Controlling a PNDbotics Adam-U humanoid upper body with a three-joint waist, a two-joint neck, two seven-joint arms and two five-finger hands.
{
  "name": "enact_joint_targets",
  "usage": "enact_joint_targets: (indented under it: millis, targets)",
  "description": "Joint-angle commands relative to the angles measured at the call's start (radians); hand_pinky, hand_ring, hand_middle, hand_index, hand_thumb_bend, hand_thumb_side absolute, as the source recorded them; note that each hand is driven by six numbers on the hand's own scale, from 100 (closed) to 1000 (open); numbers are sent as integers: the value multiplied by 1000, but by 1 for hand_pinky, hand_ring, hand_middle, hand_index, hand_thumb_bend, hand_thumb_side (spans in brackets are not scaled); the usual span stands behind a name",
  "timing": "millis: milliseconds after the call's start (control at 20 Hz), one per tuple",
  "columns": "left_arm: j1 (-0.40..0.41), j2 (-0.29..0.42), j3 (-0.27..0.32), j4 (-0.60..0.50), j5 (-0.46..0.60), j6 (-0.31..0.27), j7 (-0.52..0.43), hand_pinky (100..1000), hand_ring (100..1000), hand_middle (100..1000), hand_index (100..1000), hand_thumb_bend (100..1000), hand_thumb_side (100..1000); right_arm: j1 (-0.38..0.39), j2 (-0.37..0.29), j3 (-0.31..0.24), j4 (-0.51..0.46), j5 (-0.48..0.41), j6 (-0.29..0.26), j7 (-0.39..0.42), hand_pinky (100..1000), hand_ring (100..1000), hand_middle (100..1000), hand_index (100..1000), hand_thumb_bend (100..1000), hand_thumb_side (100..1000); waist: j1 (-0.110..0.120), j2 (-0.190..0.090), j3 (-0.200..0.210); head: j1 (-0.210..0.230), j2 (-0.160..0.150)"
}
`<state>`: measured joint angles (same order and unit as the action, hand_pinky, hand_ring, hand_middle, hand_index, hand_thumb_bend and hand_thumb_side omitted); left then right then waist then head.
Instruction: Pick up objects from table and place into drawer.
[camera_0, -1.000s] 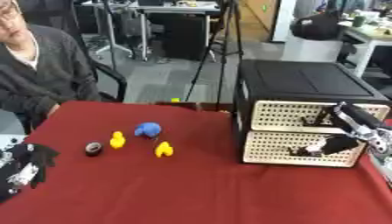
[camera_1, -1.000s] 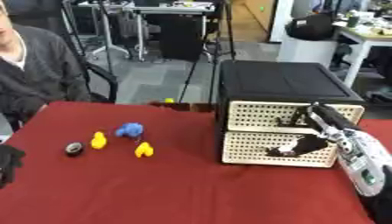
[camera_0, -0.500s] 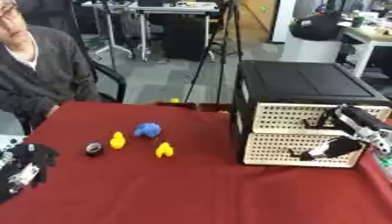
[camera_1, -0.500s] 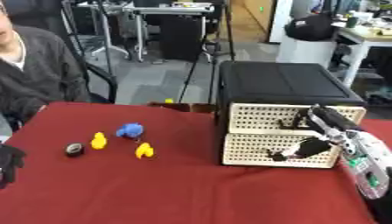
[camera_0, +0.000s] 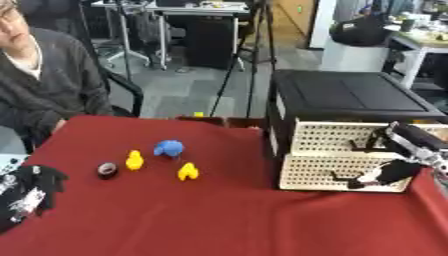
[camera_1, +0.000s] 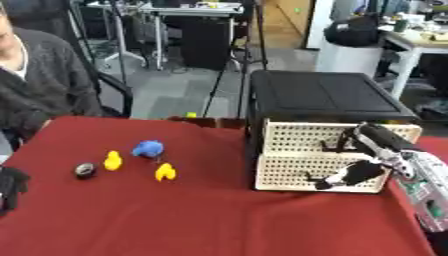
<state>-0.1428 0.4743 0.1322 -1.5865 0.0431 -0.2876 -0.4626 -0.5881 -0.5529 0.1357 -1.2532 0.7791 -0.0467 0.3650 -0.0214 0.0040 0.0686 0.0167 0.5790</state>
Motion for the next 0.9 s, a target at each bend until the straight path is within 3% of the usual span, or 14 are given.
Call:
enact_joint_targets:
  millis: [50, 900]
  targets:
    - [-9, 21, 8, -12, -3, 1, 0, 230, 353, 481, 685, 100, 670, 1, -47, -1, -49, -7, 4, 31, 100, 100, 100, 421, 985, 507, 1, -5, -4, 3, 7]
    - [-6, 27, 10, -12, -7, 4, 0, 231, 354, 481, 686, 100, 673, 6, -102, -20, -204, -36, 24, 72, 100, 100, 100, 422, 971, 582, -10, -7, -9, 7, 8]
